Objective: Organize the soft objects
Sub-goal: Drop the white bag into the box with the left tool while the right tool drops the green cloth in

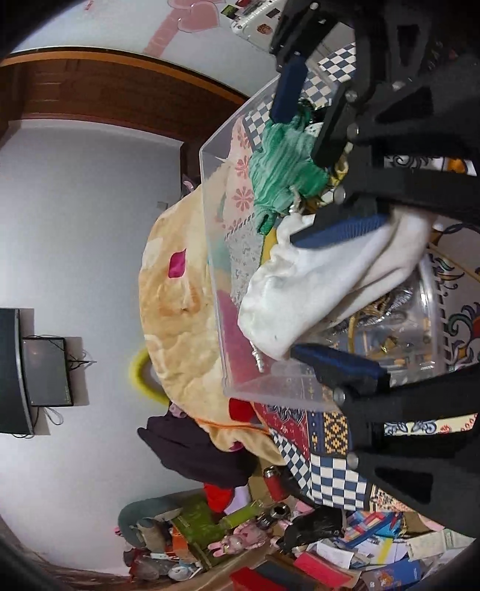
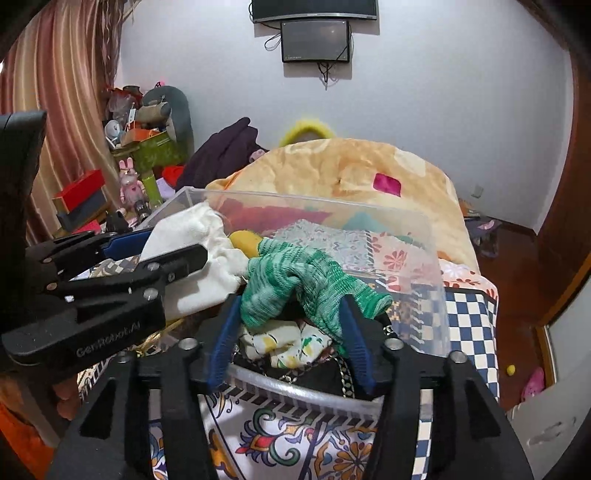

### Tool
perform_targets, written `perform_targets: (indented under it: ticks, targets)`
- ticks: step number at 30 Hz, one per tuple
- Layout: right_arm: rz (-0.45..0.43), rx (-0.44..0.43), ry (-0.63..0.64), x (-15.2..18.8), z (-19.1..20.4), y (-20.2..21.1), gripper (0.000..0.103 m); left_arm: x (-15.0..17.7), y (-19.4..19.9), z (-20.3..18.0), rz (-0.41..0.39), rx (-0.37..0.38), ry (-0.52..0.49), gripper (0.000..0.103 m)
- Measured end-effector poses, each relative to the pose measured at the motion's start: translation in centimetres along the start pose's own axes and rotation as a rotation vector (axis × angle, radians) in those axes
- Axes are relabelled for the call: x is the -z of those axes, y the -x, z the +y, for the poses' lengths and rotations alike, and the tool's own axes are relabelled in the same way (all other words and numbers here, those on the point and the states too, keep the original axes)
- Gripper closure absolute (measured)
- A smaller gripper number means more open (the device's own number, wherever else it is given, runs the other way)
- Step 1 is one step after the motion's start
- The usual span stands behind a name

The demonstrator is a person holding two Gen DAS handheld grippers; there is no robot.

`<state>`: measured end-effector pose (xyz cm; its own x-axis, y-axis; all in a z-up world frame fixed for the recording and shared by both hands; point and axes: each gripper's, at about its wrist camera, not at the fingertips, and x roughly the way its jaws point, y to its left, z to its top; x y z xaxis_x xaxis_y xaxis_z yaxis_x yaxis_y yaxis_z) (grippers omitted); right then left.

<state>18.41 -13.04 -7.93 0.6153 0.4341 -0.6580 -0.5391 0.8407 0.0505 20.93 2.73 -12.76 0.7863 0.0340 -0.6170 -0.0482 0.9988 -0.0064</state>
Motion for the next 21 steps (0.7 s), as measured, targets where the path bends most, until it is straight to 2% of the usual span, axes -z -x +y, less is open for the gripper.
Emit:
perform_targets:
  ticks: [8,16,21]
  targets:
    - [-0.065,0.005,-0.015,-0.3,-0.7,3.3,0.047,-0.2,4.3,0.4,-0.066,0.046,0.018,0.043]
    - [-0.216,0.004,-0.037,-1.1,-1.3,9.2,0.041,-1.2,11.2,-0.2,-0.207,0.085,0.015,0.042]
    - [-0.319,0.007,-0.039,-1.8,-0.8,12.9,0.035,-1.6,15.4,-1.0,-0.313,0.076,-0.011,0.028]
